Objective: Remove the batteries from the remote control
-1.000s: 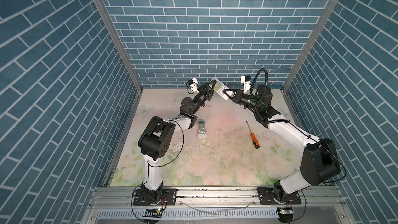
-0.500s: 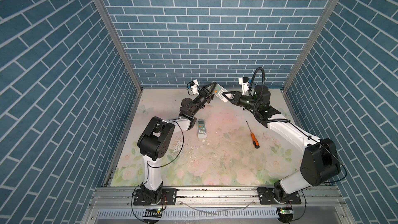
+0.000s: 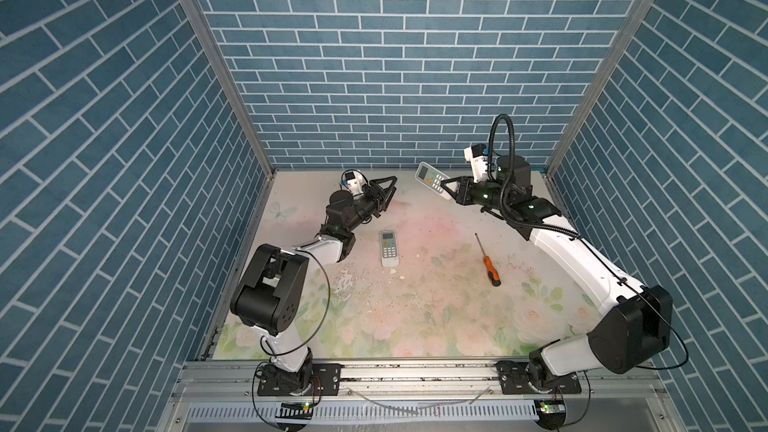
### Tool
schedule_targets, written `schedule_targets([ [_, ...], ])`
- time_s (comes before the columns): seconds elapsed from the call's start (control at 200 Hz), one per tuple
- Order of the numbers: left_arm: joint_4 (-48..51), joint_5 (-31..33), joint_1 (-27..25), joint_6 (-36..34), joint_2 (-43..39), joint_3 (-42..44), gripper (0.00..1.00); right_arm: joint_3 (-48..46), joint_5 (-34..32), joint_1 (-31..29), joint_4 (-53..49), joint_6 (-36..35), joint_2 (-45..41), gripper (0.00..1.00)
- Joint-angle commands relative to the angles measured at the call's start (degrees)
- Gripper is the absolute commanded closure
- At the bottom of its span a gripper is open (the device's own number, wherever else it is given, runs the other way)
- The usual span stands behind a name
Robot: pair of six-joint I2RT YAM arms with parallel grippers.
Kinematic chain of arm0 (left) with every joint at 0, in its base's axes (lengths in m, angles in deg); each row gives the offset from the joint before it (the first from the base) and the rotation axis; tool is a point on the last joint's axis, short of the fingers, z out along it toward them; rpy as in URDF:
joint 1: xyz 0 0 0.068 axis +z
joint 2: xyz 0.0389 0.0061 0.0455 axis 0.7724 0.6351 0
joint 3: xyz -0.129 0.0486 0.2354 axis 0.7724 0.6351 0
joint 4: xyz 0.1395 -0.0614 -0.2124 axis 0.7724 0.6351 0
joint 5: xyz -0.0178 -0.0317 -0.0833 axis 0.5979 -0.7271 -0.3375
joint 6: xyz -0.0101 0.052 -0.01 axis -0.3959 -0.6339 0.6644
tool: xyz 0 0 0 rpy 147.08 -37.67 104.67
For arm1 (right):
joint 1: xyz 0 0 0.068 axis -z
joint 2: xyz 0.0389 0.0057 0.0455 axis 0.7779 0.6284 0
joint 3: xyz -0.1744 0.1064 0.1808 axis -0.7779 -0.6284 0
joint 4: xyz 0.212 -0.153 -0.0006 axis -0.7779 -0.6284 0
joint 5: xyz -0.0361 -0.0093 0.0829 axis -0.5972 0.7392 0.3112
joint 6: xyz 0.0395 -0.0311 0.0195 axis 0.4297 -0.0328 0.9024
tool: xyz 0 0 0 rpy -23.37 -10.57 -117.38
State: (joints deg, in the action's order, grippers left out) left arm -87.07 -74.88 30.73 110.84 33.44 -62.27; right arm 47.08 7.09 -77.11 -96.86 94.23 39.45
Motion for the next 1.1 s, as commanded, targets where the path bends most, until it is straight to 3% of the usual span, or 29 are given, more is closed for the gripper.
schedule_targets([
  [0.0, 26.01, -6.92, 1.14, -7.18, -4.13, -6.90, 0.49, 3.94, -7.63, -1.93, -11.16, -15.09, -2.55, 1.00],
  [0.085, 45.52, -8.78, 1.93, -13.04, -5.33, -14.75, 0.48, 4.53, -13.47, -4.58, -15.72, -22.72, -3.05, 1.00],
  [0.255, 70.36, -13.49, 3.00, -18.42, -1.57, -29.41, 0.47, 5.12, -21.20, -8.51, -20.88, -31.17, -3.81, 1.00],
  [0.365, 80.36, -15.71, 2.96, -20.17, 1.11, -34.32, 0.43, 6.03, -26.11, -10.88, -23.50, -34.65, -4.06, 1.00],
  [0.425, 85.15, -13.93, 2.71, -22.94, 1.47, -35.25, 0.40, 6.04, -28.28, -12.16, -24.21, -36.03, -4.36, 1.00],
  [0.56, 74.78, -15.59, 2.28, -15.87, -0.72, -27.47, 0.37, 5.56, -32.81, -15.71, -25.11, -39.13, -4.00, 1.00],
  [0.735, 80.22, -15.04, 0.52, -18.26, 1.28, -31.29, 0.33, 5.85, -34.60, -18.47, -25.16, -41.10, -2.27, 1.00],
  [1.095, 70.94, -16.36, -2.52, -10.09, 4.12, -30.21, 0.31, 7.72, -36.01, -23.56, -26.26, -43.91, 0.77, 1.00],
])
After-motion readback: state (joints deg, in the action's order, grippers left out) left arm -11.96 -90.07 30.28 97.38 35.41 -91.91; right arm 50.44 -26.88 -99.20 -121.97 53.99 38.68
